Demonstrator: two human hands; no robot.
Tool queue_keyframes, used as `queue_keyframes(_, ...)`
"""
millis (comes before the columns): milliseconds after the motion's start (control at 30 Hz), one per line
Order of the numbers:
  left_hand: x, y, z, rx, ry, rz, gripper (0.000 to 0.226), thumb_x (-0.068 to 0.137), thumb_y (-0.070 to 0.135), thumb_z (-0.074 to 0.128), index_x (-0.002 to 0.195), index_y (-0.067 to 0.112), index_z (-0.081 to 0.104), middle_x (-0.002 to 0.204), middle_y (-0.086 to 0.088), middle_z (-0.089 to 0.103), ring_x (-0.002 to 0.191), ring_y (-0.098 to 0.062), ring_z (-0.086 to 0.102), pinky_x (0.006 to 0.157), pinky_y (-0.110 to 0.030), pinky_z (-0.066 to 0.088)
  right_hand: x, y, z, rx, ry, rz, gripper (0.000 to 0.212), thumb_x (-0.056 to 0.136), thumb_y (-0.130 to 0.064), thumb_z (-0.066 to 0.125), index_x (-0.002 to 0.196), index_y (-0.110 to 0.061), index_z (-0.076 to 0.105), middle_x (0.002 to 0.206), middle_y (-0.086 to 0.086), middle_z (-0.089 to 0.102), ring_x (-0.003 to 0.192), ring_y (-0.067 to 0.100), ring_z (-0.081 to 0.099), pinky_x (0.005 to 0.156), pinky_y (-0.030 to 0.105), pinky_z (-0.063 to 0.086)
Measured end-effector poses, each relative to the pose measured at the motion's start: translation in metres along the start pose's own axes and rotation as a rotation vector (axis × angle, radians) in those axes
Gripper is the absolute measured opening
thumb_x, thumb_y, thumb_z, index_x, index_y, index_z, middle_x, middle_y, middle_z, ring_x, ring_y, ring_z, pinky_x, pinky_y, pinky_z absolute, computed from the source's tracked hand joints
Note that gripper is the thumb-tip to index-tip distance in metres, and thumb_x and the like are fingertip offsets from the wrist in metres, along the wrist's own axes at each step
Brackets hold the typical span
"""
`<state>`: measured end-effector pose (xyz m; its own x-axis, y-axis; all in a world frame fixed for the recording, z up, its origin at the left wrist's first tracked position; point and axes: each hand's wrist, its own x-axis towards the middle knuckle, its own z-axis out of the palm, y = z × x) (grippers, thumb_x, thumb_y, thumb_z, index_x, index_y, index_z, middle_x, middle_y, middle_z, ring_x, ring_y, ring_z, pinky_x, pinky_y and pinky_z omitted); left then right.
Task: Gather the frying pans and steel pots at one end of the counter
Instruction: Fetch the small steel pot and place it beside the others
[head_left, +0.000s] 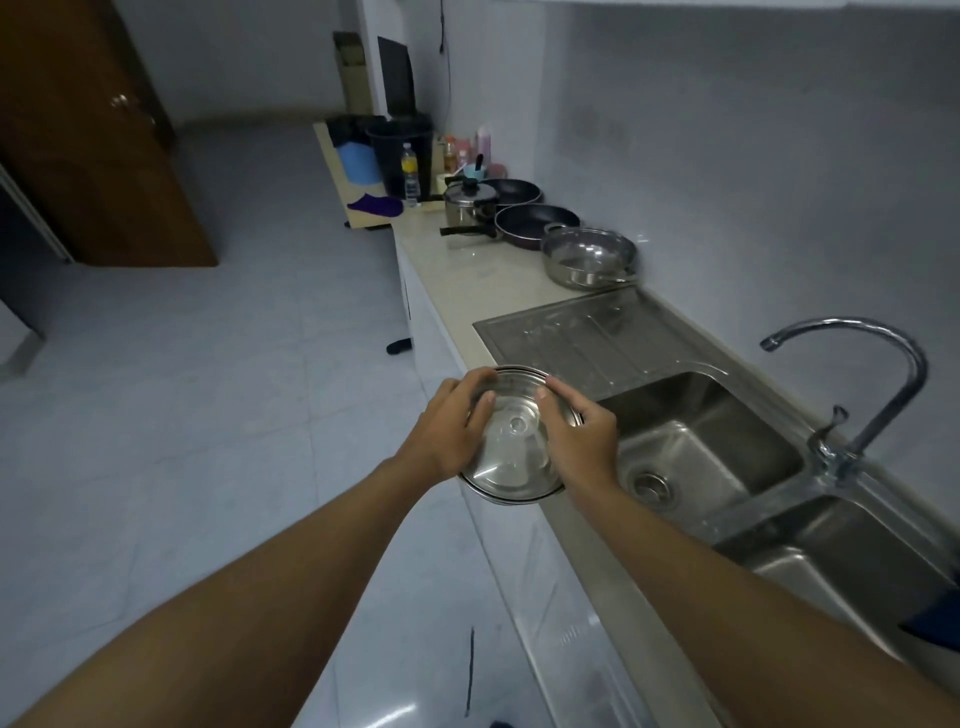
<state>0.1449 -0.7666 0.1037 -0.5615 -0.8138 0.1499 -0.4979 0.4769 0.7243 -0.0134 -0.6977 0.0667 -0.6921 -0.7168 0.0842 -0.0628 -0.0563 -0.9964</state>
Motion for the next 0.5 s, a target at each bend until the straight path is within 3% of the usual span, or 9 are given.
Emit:
queue_keyframes(100, 0.049, -0.018, -0.009, -0.006, 0.019, -0.023, 0.036, 0.106, 0.036, 0.037, 0.141, 0.030, 0.044, 0.128, -0.003, 0.052, 0.113, -0.009, 0.044, 0.099, -0.027, 0.035, 0.048, 0.002, 0.028, -0.012, -0.038, 0.017, 0.018, 0.090, -0.036, 0.074, 0.107, -0.037, 0.079, 0.093, -0.034, 0.073, 0.094, -0.012, 0.068, 0.080, 0.009, 0.052)
queue_keyframes(233, 0.096, -0.041, -0.019, -0.034, 0.058, -0.039, 0.036, 0.106, 0.032, 0.039, 0.140, 0.026, 0.046, 0.120, 0.004, 0.052, 0.117, -0.012, 0.045, 0.099, -0.031, 0.038, 0.100, 0.008, 0.062, -0.041, -0.074, 0.019, 0.021, 0.090, -0.033, 0.073, 0.111, -0.033, 0.079, 0.089, -0.037, 0.071, 0.092, -0.016, 0.066, 0.073, 0.002, 0.049)
queue_keyframes(500, 0.199, -0.107, -0.045, -0.018, 0.025, -0.030, 0.038, 0.106, 0.035, 0.039, 0.141, 0.026, 0.046, 0.130, -0.004, 0.056, 0.122, -0.017, 0.048, 0.105, -0.038, 0.042, 0.182, 0.020, 0.137, -0.030, -0.057, 0.038, 0.016, 0.089, -0.036, 0.074, 0.103, -0.043, 0.078, 0.097, -0.029, 0.075, 0.093, -0.011, 0.068, 0.074, 0.005, 0.051)
